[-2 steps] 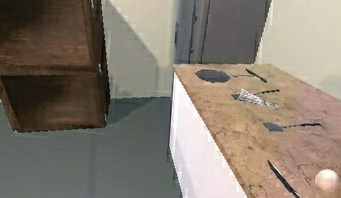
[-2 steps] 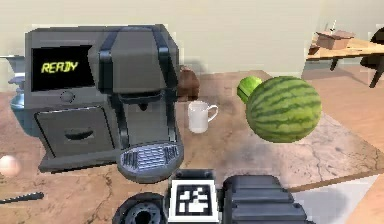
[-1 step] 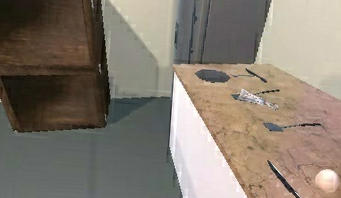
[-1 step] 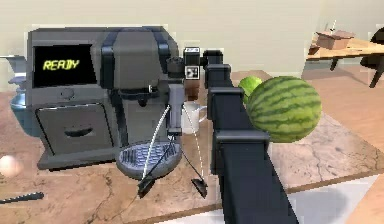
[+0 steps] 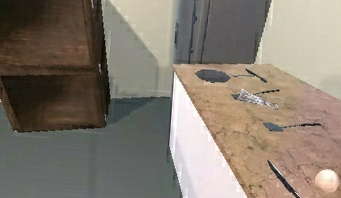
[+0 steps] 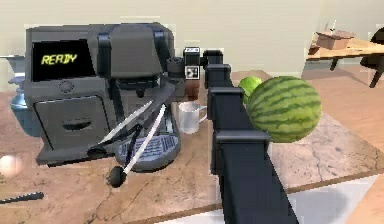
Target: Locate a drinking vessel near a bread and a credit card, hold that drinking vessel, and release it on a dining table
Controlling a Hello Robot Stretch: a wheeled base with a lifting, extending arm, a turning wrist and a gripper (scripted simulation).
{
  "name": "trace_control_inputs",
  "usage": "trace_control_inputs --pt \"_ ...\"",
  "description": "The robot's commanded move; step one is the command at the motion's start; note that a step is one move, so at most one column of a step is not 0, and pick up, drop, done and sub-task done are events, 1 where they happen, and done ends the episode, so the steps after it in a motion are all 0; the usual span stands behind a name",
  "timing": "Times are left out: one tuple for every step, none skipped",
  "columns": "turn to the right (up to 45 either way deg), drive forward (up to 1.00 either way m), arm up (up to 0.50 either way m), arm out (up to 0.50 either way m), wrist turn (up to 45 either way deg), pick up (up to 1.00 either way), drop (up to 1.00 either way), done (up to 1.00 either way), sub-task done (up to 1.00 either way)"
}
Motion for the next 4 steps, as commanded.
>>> trace_control_inputs --pt "0.0 0.00 0.00 0.00 45.0 0.00 0.00 0.00 0.00" --pt "0.0 0.00 0.00 0.00 45.0 0.00 0.00 0.00 0.00" --pt "0.0 0.00 0.00 0.00 45.0 0.00 0.00 0.00 0.00" --pt "0.0 0.00 0.00 0.00 6.0 0.00 0.00 0.00 0.00"
